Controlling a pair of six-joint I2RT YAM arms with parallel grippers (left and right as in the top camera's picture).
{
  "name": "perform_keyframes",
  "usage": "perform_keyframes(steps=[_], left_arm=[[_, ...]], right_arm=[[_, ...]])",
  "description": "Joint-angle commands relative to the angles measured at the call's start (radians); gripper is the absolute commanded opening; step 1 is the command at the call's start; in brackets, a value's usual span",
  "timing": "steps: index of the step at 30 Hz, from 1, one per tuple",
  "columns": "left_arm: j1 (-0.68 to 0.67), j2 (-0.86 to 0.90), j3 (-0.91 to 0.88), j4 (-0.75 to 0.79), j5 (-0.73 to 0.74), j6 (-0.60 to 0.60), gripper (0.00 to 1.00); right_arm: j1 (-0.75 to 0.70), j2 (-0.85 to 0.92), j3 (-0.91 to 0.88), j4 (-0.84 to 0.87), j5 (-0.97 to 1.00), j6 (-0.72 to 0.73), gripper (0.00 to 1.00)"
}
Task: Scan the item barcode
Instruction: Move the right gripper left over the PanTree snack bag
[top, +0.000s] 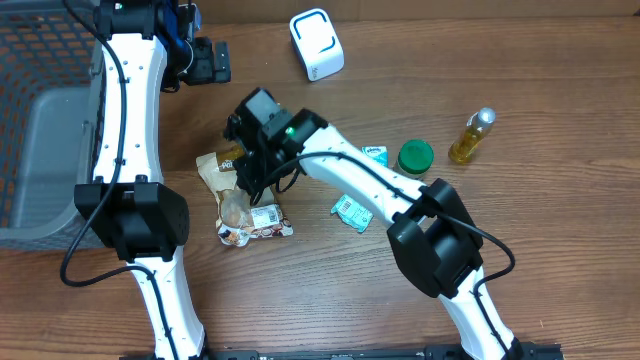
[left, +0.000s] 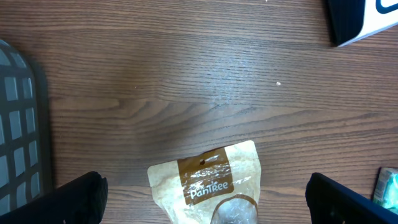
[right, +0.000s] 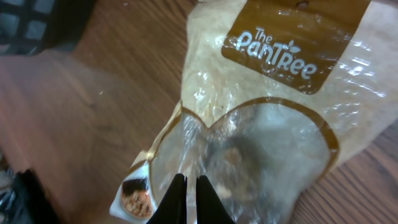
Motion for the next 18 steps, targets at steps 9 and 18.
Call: perform_keyframes(steps=[9, 18], left_arm=[[-0.002, -0.013, 0.006, 0.000, -0.010, -0.004, 1.00], [-0.002, -0.013, 0.006, 0.000, -0.010, -0.004, 1.00]], right_arm=[[-0.012, -0.032, -0.237, 0.348, 0.079, 0.202, 0.04], [-0.023, -0.032, -0.278, 0.318, 0.301, 0.205, 0.04]])
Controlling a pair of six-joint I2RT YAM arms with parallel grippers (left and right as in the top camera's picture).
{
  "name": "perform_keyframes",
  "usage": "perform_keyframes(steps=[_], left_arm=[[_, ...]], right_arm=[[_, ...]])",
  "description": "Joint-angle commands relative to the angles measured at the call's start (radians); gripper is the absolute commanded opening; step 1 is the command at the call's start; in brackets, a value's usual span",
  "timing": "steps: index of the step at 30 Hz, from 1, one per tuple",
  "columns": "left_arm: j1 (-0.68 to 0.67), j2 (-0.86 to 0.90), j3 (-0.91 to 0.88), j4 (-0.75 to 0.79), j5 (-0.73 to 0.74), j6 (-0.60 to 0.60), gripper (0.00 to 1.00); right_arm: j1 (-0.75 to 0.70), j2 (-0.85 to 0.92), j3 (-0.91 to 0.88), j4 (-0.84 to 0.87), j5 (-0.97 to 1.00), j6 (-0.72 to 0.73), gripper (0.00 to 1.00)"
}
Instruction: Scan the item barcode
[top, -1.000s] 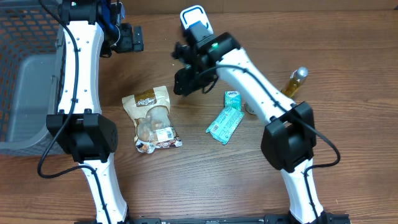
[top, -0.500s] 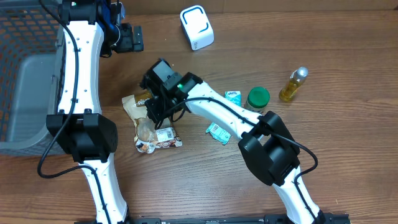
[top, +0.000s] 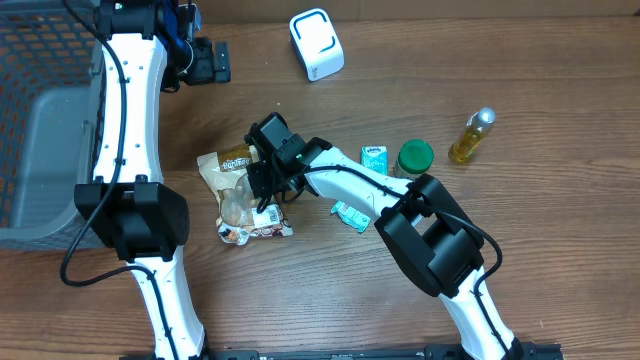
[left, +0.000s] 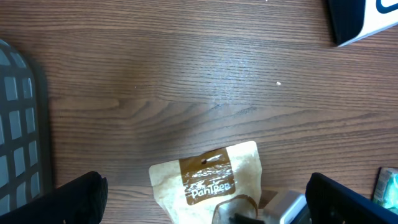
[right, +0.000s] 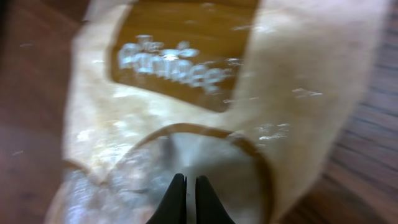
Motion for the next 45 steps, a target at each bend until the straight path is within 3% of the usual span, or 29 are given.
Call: perform_keyframes(steps=[1, 9, 19, 28, 37, 45], left_arm=[[-0.002, -0.013, 0.006, 0.000, -0.010, -0.004, 1.00], [-0.002, -0.013, 0.006, 0.000, -0.010, -0.004, 1.00], [-0.002, -0.013, 0.006, 0.000, -0.010, -0.004, 0.99], [-0.002, -0.013, 0.006, 0.000, -0.010, -0.004, 1.00], [-0.002, -0.013, 0.006, 0.000, -0.010, -0.004, 1.00], [-0.002, -0.013, 0.006, 0.000, -0.010, -0.004, 0.99]], right_arm=[[-0.019, -0.032, -0.014, -0.040, 0.159, 0.013, 0.04], [-0.124, -0.054, 0.000, -0.183, 0.195, 0.013, 0.04], [-0.192, -0.240, 0.025, -0.283, 0.213, -0.028, 0.10], [-0.231, -0.248, -0.035, -0.469, 0.232, -0.024, 0.10], [-0.189, -0.248, -0.210, -0.346, 0.223, 0.005, 0.10], [-0.109, -0.248, -0.272, -0.237, 0.069, 0.005, 0.10]])
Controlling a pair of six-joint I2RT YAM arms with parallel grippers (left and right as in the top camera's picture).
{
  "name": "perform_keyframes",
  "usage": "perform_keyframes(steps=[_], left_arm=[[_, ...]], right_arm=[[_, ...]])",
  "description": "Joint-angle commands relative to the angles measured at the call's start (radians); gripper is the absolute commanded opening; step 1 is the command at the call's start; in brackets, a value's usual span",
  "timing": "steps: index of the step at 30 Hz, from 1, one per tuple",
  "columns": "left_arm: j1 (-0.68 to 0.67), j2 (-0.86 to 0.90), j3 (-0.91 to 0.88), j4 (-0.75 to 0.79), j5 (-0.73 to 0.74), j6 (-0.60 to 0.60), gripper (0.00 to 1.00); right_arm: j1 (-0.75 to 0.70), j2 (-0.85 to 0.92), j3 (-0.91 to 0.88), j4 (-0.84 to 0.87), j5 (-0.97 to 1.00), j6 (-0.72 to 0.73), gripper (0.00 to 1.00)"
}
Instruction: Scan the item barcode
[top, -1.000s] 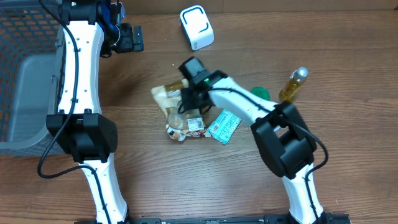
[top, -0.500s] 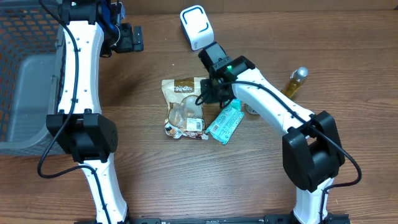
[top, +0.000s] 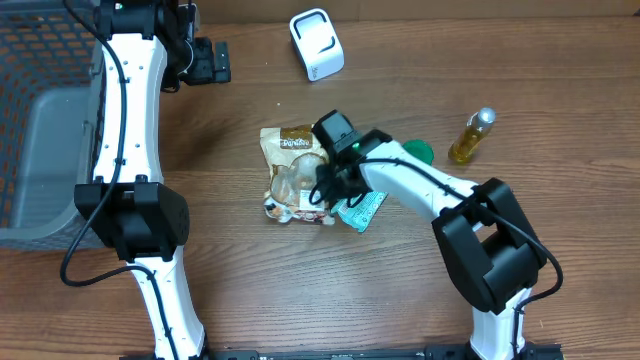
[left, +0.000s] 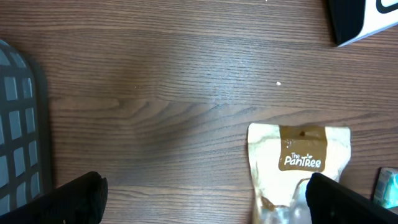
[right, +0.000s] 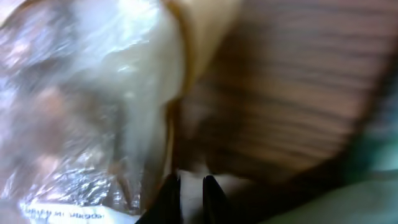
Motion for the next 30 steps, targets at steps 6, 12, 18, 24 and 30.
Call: perform_keyframes(steps=[6, 12, 18, 24, 30], left_arm=[[-0.002, -0.013, 0.006, 0.000, -0.010, -0.004, 1.00], [-0.002, -0.013, 0.006, 0.000, -0.010, -0.004, 1.00], [-0.002, -0.013, 0.006, 0.000, -0.010, -0.004, 1.00], [-0.002, -0.013, 0.006, 0.000, -0.010, -0.004, 1.00], [-0.002, -0.013, 0.006, 0.000, -0.010, -0.004, 1.00]], right_arm=[[0.113, -0.009, -0.008, 0.044, -0.103, 0.005, 0.10], [0.163, -0.009, -0.008, 0.062, -0.103, 0.005, 0.11], [0.151, -0.013, 0.027, 0.063, -0.103, 0.004, 0.15], [0.101, -0.032, 0.201, -0.084, -0.102, -0.058, 0.37], [0.042, -0.032, 0.269, -0.094, -0.095, -0.155, 0.57]])
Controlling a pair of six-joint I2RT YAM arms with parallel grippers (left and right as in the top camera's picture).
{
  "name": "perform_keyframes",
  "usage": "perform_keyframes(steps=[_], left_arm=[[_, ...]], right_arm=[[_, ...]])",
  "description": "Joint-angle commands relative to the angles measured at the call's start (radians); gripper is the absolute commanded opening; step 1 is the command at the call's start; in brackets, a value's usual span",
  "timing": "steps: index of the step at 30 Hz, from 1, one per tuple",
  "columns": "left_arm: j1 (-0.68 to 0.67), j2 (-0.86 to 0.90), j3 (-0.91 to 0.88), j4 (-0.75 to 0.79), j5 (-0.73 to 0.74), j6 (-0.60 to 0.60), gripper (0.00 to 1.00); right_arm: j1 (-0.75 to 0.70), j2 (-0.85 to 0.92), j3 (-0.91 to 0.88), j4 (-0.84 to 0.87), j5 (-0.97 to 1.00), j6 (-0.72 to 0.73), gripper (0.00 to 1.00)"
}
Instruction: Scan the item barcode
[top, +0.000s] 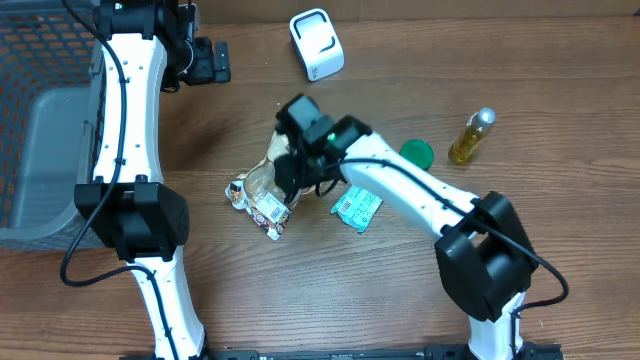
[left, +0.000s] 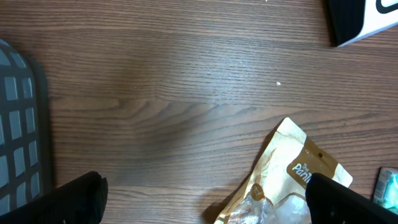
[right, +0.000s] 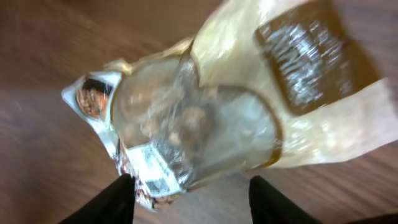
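Observation:
A tan "PanTree" snack pouch (top: 260, 186) with a clear window lies aslant mid-table, its top toward the upper right. The white barcode label (right: 152, 169) sits near its lower end, facing up. My right gripper (right: 193, 204) hovers over the pouch (right: 205, 118) with both fingers spread wide and nothing between them. In the overhead view the right gripper (top: 292, 168) covers the pouch's upper part. The white scanner (top: 317, 43) stands at the back. My left gripper (left: 205, 202) is open, far back left, with the pouch (left: 292, 180) at the frame's lower right.
A grey basket (top: 40, 150) fills the left side. A green packet (top: 357, 208) lies just right of the pouch. Farther right are a green lid (top: 415, 154) and a small yellow bottle (top: 470, 136).
The right gripper has opened; it was shut by the pouch's lower right. The pouch has swung from upright to slanted, its lower end now further left. The left arm has not moved.
The right gripper was shut over the pouch, which lay at the left of the table's middle. Then it stayed shut lower on the pouch. Later the pouch stood further right, beside the green packet. Now the pouch lies aslant and the gripper is open above it.

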Motion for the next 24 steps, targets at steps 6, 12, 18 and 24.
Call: perform_keyframes(steps=[6, 12, 18, 24], left_arm=[[-0.002, -0.013, 0.006, 0.000, -0.010, -0.004, 1.00], [-0.002, -0.013, 0.006, 0.000, -0.010, -0.004, 1.00], [-0.002, -0.013, 0.006, 0.000, -0.010, -0.004, 1.00], [-0.002, -0.013, 0.006, 0.098, 0.001, -0.004, 1.00]], right_arm=[[-0.087, -0.019, 0.012, 0.013, 0.001, -0.155, 0.69], [-0.113, -0.019, 0.012, 0.010, 0.001, -0.182, 0.74], [-0.119, -0.019, 0.012, 0.007, 0.001, -0.181, 0.78], [-0.119, -0.019, 0.011, -0.002, 0.001, -0.181, 0.80]])
